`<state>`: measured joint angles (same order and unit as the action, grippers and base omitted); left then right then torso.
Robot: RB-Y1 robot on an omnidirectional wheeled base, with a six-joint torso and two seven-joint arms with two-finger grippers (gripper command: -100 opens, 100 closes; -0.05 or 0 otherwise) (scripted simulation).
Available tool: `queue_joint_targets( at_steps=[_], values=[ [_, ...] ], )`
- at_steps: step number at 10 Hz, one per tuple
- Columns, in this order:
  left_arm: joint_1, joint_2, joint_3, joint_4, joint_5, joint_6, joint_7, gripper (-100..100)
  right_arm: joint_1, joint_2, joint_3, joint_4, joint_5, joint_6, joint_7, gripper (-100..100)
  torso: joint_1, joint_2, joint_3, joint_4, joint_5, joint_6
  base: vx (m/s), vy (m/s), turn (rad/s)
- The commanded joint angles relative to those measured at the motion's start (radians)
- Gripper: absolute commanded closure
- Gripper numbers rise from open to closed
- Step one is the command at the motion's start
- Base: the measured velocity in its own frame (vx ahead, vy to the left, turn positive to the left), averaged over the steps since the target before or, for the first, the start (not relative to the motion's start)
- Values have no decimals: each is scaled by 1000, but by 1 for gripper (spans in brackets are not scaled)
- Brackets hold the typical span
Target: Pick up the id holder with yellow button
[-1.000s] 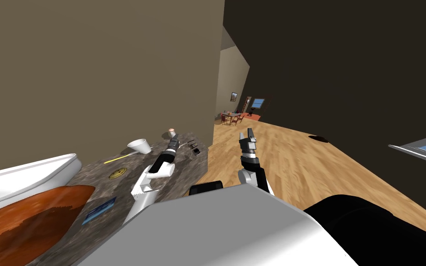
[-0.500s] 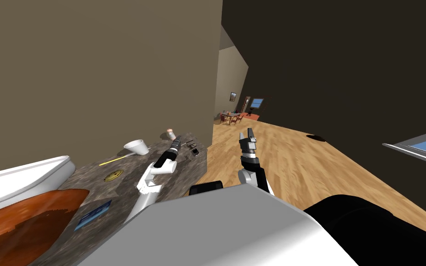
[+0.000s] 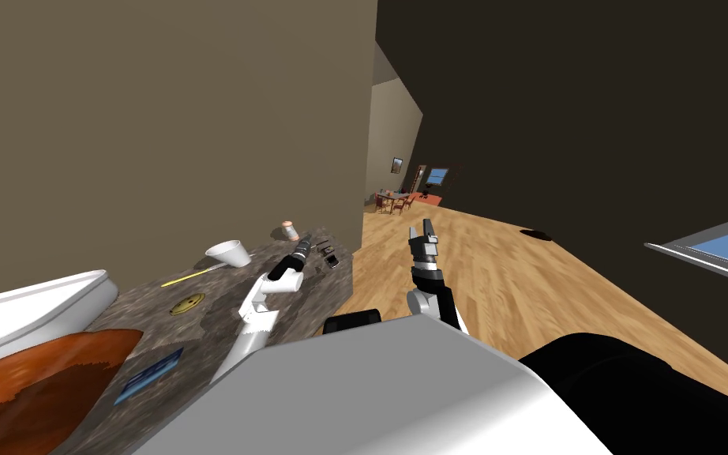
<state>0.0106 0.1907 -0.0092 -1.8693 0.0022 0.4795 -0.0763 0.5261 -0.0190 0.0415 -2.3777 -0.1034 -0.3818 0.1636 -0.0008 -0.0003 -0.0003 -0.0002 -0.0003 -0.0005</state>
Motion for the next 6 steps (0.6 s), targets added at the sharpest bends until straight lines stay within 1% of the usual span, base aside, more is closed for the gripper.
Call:
queue_joint_targets(
  at_steps=[1,2,3,4,5,6],
  values=[
    [-26,6,-1,32,2,50,-8,-100,0,0,0,0,0,0,0,0,0,0,0,0,0,0,7,-12,-28],
    [-26,6,-1,32,2,59,-8,-100,0,0,0,0,0,0,0,0,0,0,0,0,0,0,8,-10,-14],
    [-48,11,-2,55,3,99,-15,-100,0,0,0,0,0,0,0,0,0,0,0,0,0,0,7,-13,-24],
    [-48,11,-2,55,3,106,-15,-100,0,0,0,0,0,0,0,0,0,0,0,0,0,0,8,-12,-18],
    [-69,17,-3,78,4,144,-21,-100,0,0,0,0,0,0,0,0,0,0,0,0,0,0,12,-16,-31],
    [-69,17,-3,78,4,152,-21,-100,0,0,0,0,0,0,0,0,0,0,0,0,0,0,9,-13,-12]
  ],
)
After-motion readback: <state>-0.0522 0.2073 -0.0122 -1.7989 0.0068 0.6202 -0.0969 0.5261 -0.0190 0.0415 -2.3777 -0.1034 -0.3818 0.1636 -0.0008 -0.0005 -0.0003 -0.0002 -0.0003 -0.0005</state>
